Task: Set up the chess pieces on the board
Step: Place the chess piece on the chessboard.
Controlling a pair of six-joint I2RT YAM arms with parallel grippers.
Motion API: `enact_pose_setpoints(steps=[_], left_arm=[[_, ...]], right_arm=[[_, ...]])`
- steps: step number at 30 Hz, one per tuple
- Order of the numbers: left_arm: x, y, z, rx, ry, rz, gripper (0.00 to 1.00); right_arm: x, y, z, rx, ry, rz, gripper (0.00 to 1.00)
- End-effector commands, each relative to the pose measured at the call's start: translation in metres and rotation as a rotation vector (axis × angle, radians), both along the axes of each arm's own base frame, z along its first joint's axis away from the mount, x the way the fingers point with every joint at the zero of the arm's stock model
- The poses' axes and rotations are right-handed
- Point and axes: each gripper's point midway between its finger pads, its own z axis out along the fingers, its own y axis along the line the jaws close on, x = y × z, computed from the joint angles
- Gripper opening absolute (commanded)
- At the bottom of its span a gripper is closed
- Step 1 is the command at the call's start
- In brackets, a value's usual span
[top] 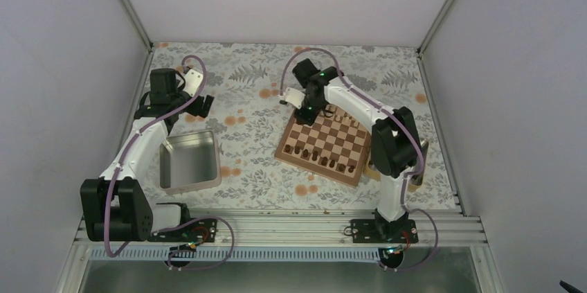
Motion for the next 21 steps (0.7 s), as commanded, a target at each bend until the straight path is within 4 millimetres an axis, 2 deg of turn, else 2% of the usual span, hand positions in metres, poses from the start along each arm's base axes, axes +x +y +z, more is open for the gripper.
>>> enact_pose_setpoints(steps=[1, 7, 21], left_arm=[[-0.001, -0.002, 0.011, -0.002, -0.037, -0.020, 1.00], [-0.001, -0.001, 0.012, -0.001, -0.038, -0.019, 1.00], [-0.001, 0.000, 0.012, 0.001, -0.035, -0.011, 1.00]], right_arm=[[-0.009, 0.021, -0.007, -0.026, 0.008, 0.023, 0.14], [-0.020, 0.034, -0.017, -0.054, 0.015, 0.065, 0.15], [-0.045, 0.024, -0.035, -0.090, 0.047, 0.091, 0.15]])
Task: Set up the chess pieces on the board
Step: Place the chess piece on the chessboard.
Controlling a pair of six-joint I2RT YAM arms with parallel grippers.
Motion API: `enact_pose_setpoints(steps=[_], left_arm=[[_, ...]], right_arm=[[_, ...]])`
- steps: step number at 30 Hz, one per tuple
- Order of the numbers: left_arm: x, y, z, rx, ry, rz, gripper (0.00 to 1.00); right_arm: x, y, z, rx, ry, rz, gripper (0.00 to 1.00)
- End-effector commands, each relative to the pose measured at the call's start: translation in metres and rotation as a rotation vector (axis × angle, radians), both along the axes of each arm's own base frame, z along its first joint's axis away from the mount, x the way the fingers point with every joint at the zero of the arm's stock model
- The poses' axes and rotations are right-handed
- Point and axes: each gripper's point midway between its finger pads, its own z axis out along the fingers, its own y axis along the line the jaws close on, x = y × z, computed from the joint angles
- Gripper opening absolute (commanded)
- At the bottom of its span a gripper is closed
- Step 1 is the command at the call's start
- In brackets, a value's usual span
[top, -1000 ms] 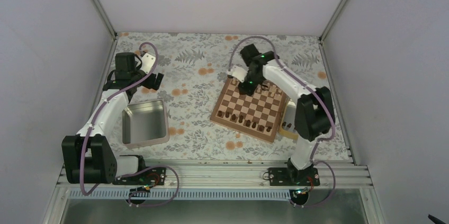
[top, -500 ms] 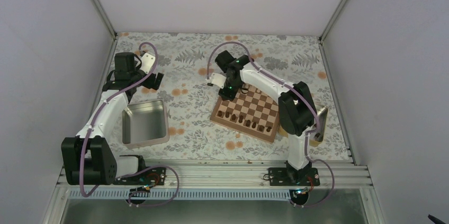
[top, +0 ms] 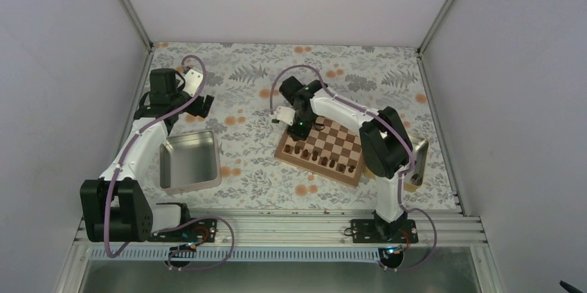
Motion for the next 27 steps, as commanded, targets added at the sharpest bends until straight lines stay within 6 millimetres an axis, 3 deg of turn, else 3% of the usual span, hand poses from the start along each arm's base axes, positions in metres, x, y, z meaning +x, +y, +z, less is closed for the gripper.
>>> enact_pose_setpoints(steps=[1, 10, 27], left_arm=[[0.000, 0.001, 0.010, 0.004, -0.029, -0.007, 1.00], [0.000, 0.001, 0.009, 0.006, -0.026, -0.003, 1.00], [0.000, 0.002, 0.009, 0.009, -0.030, -0.002, 1.00]], right_arm=[[-0.009, 0.004, 0.004, 0.010, -0.011, 0.013, 0.15], [-0.014, 0.009, 0.005, 0.018, -0.016, 0.026, 0.15], [-0.005, 0.015, 0.002, 0.014, -0.033, 0.023, 0.16]])
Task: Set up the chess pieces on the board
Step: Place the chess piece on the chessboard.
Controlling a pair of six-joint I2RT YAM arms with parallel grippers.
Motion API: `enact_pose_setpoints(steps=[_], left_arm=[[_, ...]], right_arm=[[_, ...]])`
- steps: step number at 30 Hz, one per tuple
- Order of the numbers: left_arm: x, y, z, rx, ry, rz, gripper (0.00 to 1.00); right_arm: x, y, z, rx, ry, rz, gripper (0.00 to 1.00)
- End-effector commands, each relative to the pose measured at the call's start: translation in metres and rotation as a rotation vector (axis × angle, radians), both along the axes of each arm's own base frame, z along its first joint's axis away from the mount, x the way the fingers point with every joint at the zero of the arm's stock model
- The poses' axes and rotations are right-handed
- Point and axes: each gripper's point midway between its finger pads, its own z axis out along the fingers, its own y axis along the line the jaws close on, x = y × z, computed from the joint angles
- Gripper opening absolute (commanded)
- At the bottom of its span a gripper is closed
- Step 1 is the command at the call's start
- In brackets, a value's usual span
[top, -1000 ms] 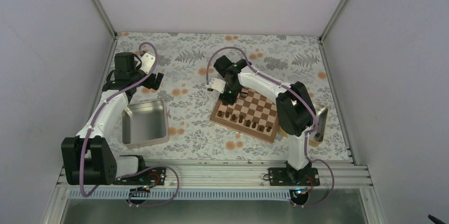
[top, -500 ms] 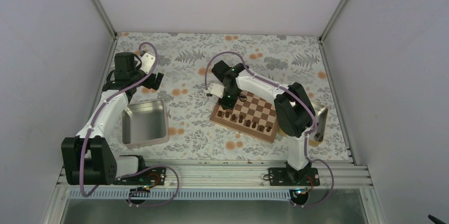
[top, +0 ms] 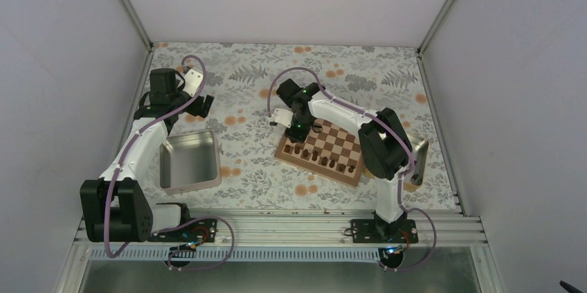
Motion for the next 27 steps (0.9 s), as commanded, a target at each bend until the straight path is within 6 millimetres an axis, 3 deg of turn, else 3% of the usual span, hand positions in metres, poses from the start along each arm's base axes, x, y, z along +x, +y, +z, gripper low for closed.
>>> enact_pose_setpoints(steps=[1, 18, 23, 27], left_arm=[[0.000, 0.002, 0.008, 0.008, -0.030, -0.003, 1.00], [-0.001, 0.001, 0.006, 0.009, -0.025, -0.007, 1.00], [0.000, 0.001, 0.007, 0.009, -0.027, -0.007, 1.00], [0.000, 0.001, 0.008, 0.009, -0.028, -0.006, 1.00]], right_arm=[[0.006, 0.009, 0.008, 0.019, -0.034, -0.001, 0.16], [0.008, 0.011, 0.011, 0.022, -0.039, -0.001, 0.20], [0.010, 0.010, 0.035, 0.050, -0.078, -0.001, 0.20], [0.013, -0.001, 0.071, 0.093, -0.147, -0.018, 0.20]])
